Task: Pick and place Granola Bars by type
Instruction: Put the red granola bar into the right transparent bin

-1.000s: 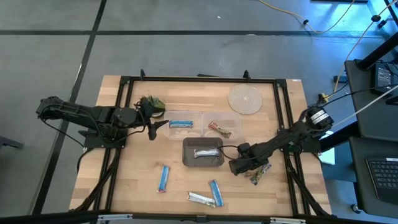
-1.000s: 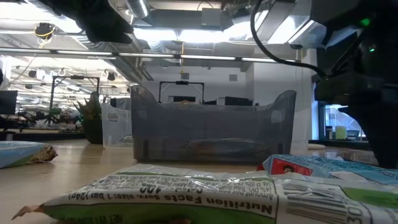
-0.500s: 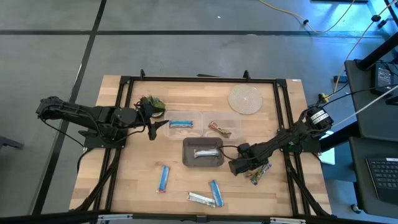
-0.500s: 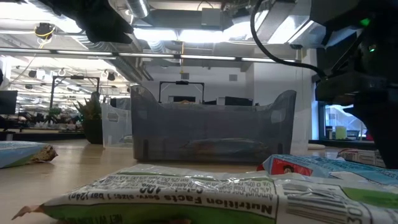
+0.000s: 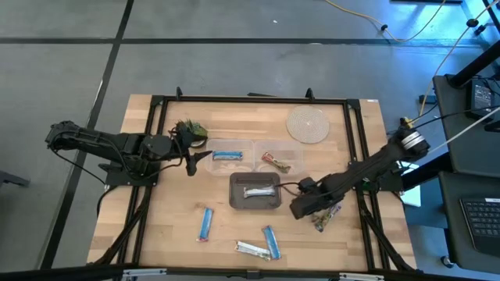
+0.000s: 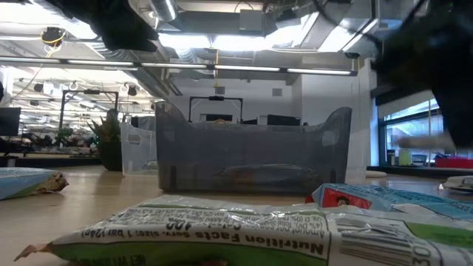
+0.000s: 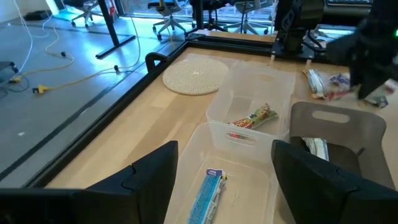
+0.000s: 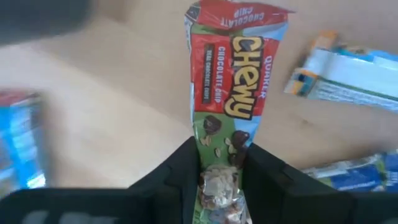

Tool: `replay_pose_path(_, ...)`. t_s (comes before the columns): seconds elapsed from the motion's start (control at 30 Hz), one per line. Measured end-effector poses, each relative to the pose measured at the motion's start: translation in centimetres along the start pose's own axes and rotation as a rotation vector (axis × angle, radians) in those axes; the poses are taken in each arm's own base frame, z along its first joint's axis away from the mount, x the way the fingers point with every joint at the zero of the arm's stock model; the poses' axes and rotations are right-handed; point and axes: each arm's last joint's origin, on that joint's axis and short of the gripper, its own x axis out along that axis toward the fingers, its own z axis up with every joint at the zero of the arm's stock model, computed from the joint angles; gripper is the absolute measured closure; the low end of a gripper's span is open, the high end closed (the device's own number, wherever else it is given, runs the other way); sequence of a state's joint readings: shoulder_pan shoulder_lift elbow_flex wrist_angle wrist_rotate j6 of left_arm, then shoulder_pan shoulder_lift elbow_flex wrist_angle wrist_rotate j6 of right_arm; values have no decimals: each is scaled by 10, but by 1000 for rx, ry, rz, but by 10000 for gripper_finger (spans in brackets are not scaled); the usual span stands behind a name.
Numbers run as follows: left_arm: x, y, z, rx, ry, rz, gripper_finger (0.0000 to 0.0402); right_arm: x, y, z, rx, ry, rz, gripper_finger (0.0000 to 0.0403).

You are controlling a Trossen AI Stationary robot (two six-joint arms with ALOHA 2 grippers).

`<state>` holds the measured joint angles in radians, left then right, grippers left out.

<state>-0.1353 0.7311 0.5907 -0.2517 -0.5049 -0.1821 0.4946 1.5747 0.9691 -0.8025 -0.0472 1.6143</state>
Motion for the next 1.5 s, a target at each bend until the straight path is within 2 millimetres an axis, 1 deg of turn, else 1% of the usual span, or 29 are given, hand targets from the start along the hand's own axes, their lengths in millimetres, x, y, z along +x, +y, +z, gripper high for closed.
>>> replay_pose_path(0.07,0,0,0,22,1,0,151,-13,-1,1,-34,-40,58,293)
replay_pose_path(0.17,0,0,0,31,0,0,150,-33,-6,6,-49,-171,131,293)
replay_pose_path(0.3,0,0,0,31,0,0,150,-58,-9,21,-77,-412,232,293)
replay_pose_path(0.37,0,0,0,31,0,0,150,-68,-12,30,-115,-507,239,293)
replay_pose_path(0.47,0,0,0,31,0,-1,150,-77,-15,49,-192,-584,223,293)
replay_pose_path(0.63,0,0,0,30,0,-1,150,-81,-13,87,-318,-642,207,293)
replay_pose_path(0.8,0,0,0,28,0,-1,150,-80,-14,123,-445,-626,217,293)
replay_pose_path(0.9,0,0,0,28,0,-1,151,-74,-18,138,-510,-599,171,293)
replay_pose_path(1.0,0,0,0,20,-1,-1,150,-64,-20,149,-604,-564,112,293)
replay_pose_path(1.1,0,0,0,9,-1,-1,150,-52,-19,156,-715,-536,50,293)
replay_pose_path(1.17,0,0,0,9,0,-1,150,-44,-18,159,-750,-515,23,293)
replay_pose_path(1.33,0,0,0,-5,-1,-1,150,-27,-15,163,-751,-469,-14,293)
replay_pose_path(1.5,0,0,0,-7,-1,-1,150,-15,-13,166,-757,-438,-41,293)
